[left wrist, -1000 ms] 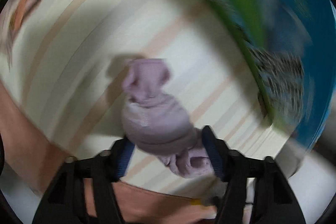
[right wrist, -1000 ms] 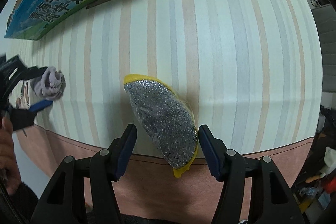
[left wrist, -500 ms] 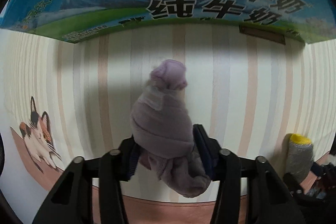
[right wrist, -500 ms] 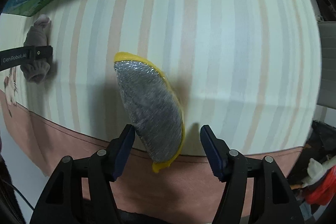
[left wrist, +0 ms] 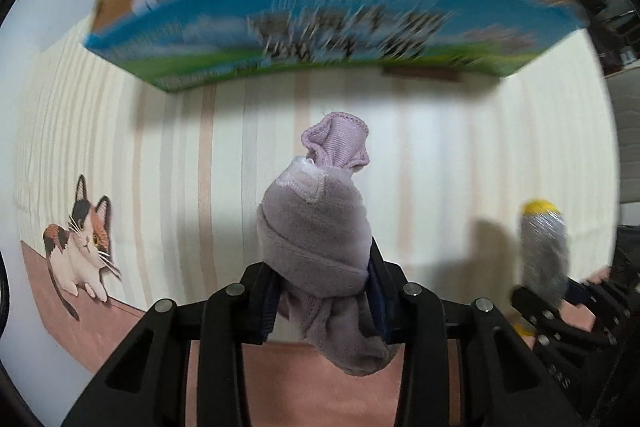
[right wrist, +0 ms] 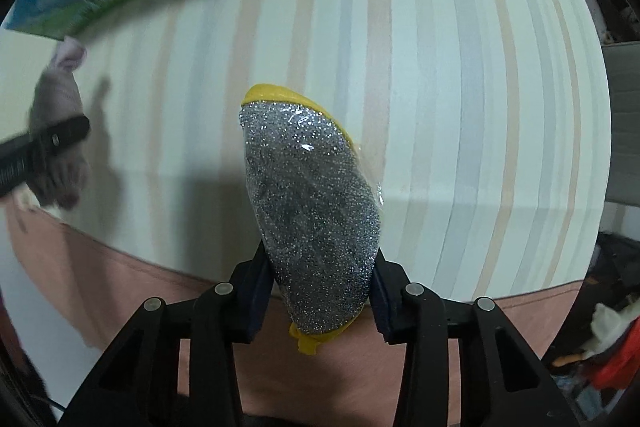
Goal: Organize soft objects
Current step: 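Drop the sock and sponge into the box and open both grippers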
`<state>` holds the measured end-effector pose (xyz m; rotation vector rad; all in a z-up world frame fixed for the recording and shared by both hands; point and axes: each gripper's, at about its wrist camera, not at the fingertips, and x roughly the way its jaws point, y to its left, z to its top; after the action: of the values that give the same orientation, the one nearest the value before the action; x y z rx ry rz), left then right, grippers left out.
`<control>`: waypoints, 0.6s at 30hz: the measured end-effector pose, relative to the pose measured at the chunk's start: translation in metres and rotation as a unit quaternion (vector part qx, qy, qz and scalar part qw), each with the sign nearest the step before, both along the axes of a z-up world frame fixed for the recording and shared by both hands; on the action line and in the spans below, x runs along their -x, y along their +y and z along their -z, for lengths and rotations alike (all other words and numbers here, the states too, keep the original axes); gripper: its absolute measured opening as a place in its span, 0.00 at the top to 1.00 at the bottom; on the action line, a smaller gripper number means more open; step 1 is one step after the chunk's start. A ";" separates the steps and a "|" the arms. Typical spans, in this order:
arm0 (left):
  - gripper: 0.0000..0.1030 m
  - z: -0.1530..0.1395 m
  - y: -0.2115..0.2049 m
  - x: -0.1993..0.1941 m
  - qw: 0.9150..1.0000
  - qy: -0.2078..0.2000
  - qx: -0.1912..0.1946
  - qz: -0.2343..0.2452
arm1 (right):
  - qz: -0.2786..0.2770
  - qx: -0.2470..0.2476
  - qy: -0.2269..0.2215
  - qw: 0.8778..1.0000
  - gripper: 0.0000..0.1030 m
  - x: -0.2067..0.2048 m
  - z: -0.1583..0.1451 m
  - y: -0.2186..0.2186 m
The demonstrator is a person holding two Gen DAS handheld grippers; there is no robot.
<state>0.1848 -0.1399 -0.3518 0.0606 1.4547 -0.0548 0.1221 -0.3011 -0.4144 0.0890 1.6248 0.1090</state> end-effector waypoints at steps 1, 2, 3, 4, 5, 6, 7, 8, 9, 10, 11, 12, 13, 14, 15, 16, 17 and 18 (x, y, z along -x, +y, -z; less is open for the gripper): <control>0.67 -0.014 -0.001 -0.001 1.000 -0.008 0.010 0.003 | 0.001 -0.010 -0.008 1.000 0.57 -0.001 -0.011 0.000; 0.67 -0.028 -0.001 -0.004 1.000 -0.014 0.017 0.007 | 0.004 -0.022 -0.020 1.000 0.57 -0.003 -0.026 0.001; 0.67 -0.047 -0.001 -0.008 0.999 -0.025 0.027 0.012 | 0.006 -0.033 -0.031 0.999 0.57 -0.005 -0.039 0.001; 0.67 -0.059 0.002 -0.012 0.999 -0.032 0.032 0.015 | 0.010 -0.046 -0.043 0.998 0.57 -0.008 -0.054 0.001; 0.67 -0.075 0.006 -0.017 0.998 -0.039 0.037 0.020 | 0.014 -0.061 -0.057 0.996 0.57 -0.013 -0.071 0.000; 0.67 -0.092 0.012 -0.028 0.998 -0.048 0.039 0.024 | 0.016 -0.075 -0.073 0.994 0.57 -0.021 -0.091 0.001; 0.67 -0.107 0.022 -0.036 0.997 -0.056 0.038 0.026 | 0.017 -0.082 -0.085 0.993 0.57 -0.027 -0.105 0.002; 0.67 -0.121 0.027 -0.051 0.997 -0.063 0.032 0.030 | 0.018 -0.089 -0.102 0.991 0.57 -0.037 -0.124 0.002; 0.67 -0.128 0.035 -0.063 0.997 -0.065 0.026 0.029 | 0.016 -0.091 -0.113 0.989 0.57 -0.046 -0.139 0.005; 0.67 -0.135 0.043 -0.077 0.997 -0.070 0.016 0.028 | 0.015 -0.092 -0.124 0.988 0.57 -0.057 -0.153 0.006; 0.67 -0.141 0.050 -0.096 0.997 -0.074 0.003 0.027 | 0.015 -0.090 -0.136 0.987 0.57 -0.071 -0.167 0.008; 0.67 -0.143 0.058 -0.114 0.997 -0.075 -0.011 0.024 | 0.013 -0.081 -0.144 0.986 0.57 -0.087 -0.178 0.010; 0.67 -0.143 0.063 -0.128 0.997 -0.074 -0.020 0.021 | 0.012 -0.069 -0.149 0.986 0.57 -0.109 -0.187 0.010; 0.67 -0.143 0.069 -0.147 0.997 -0.069 -0.030 0.020 | 0.013 -0.059 -0.152 0.986 0.57 -0.133 -0.194 0.008; 0.67 -0.139 0.075 -0.166 0.998 -0.060 -0.033 0.015 | 0.013 -0.052 -0.150 0.987 0.57 -0.148 -0.195 0.011; 0.67 -0.134 0.080 -0.183 0.998 -0.049 -0.035 0.011 | 0.015 -0.038 -0.147 0.988 0.57 -0.169 -0.193 0.015; 0.67 -0.125 0.083 -0.202 0.999 -0.030 -0.038 0.012 | 0.015 -0.028 -0.144 0.989 0.57 -0.180 -0.187 0.017; 0.67 -0.116 0.087 -0.218 0.999 -0.014 -0.041 0.012 | 0.016 -0.017 -0.137 0.990 0.57 -0.196 -0.182 0.017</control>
<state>0.4024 -0.0532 -0.2356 0.1450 1.4272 -0.0127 0.3178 -0.2843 -0.2322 0.1208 1.3473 0.1197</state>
